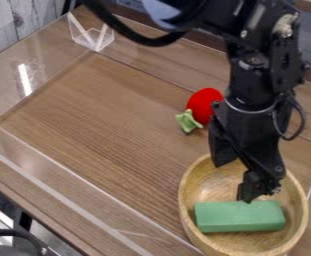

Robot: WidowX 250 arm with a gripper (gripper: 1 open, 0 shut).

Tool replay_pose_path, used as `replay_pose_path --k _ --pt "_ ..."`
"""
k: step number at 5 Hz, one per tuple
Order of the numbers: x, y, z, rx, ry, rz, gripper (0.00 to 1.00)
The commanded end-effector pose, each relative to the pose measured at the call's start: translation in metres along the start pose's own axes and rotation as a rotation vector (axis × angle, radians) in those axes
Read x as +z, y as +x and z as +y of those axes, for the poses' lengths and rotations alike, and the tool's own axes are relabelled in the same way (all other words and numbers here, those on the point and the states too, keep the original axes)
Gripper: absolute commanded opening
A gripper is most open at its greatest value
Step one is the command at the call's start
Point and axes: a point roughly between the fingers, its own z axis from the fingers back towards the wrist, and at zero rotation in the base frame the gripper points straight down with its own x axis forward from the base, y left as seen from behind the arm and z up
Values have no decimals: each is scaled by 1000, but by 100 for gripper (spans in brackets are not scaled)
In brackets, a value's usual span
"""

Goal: Put the green block in the brown bowl

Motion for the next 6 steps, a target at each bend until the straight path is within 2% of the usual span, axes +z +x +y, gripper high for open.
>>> replay_pose_path --k 1,4,6 --pt "10 13 9 -44 3 -49 100" --pt "39 14 22 44 25 -65 100" --pt "12 14 35 81 14 -57 100"
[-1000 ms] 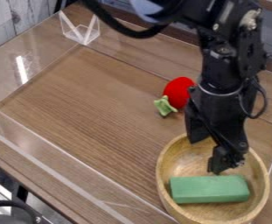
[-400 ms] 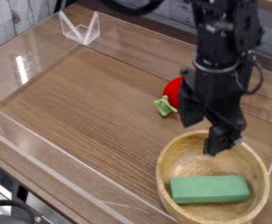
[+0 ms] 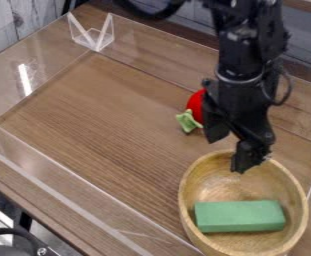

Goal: Put the green block in the brown bowl

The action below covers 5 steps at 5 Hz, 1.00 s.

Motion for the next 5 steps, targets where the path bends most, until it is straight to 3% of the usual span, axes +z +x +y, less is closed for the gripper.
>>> replay_pose_path --k 1,2,3,4,5 --pt "9 -1 6 29 6 -30 100" --pt "8 -6 10 53 4 -25 100" --pt "4 -13 11 -35 -12 -17 0" --pt "1 -19 11 -125 -26 -11 0" --pt "14 -13 21 -70 -12 -18 0"
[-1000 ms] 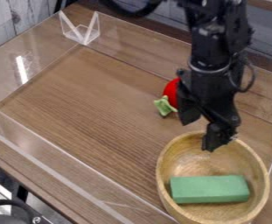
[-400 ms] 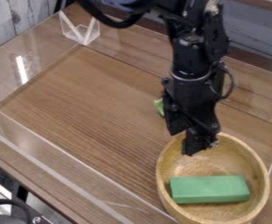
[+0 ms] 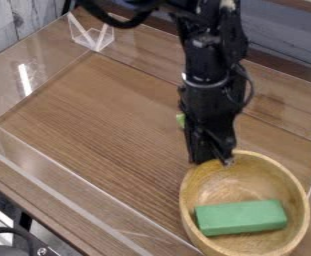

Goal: Put the green block in the brown bowl

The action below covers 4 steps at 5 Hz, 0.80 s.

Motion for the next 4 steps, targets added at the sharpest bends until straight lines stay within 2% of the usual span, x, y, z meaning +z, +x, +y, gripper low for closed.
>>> replay_pose_path --k 1,3,4 --pt "33 15 14 62 47 -73 0" --pt "28 23 27 47 52 -75 0" --pt "37 21 21 39 51 -75 0"
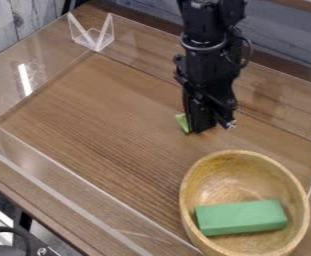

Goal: Put the green block in the brown bowl

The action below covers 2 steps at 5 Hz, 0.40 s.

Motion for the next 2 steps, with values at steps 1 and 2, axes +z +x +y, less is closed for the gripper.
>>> replay_pose_path --k 1,2 --pt "26 8 -4 -19 30 -64 0" --pt "22 0 -2 62 7 -52 100"
